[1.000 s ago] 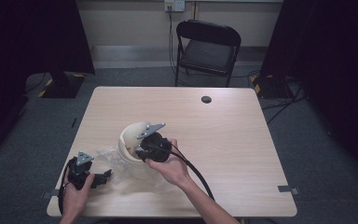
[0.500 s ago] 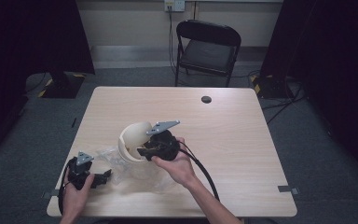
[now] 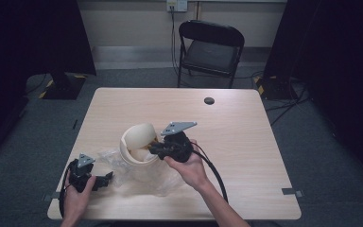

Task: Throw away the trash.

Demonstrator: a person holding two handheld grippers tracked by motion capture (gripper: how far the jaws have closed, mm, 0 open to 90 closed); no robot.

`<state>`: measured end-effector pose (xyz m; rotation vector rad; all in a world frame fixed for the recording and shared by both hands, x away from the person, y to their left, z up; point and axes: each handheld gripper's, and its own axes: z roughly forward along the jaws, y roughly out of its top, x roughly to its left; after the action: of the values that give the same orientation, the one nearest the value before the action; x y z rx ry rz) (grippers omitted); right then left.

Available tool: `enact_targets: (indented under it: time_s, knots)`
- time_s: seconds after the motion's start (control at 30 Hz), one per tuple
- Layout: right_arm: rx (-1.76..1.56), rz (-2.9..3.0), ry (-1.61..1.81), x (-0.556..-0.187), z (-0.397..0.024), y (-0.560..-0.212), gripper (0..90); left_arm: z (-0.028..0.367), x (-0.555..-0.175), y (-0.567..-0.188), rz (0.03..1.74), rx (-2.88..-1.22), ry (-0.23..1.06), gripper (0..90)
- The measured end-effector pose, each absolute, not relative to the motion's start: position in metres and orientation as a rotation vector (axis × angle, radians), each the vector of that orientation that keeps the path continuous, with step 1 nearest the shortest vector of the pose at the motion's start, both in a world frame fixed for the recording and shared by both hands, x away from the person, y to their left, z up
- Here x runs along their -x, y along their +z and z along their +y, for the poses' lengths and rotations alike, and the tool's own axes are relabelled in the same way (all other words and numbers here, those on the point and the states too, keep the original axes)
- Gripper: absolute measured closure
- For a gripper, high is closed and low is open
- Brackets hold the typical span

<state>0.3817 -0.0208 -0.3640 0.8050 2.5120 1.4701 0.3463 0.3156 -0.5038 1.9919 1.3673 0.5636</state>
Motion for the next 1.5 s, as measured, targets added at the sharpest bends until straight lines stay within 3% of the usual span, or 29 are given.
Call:
enact_targets:
  time_s: [0.27, 0.3, 0.8, 1.5]
  knots:
    - [-0.899, 2.432, 1.490, -0.384, -0.057, -0.365, 74.5, 0.316, -0.346, -0.504, 1.367, -1.992, 0.564, 0.0]
    - [-0.922, 2.421, 1.477, -0.384, -0.065, -0.367, 70.6, 0.316, -0.346, -0.504, 1.368, -1.991, 0.564, 0.0]
    - [-1.093, 2.302, 1.355, -0.387, -0.121, -0.388, 56.6, 0.316, -0.346, -0.504, 1.367, -1.991, 0.564, 0.0]
    - [-1.379, 2.136, 1.227, -0.381, -0.208, -0.436, 27.0, 0.316, -0.346, -0.504, 1.367, -1.991, 0.563, 0.0]
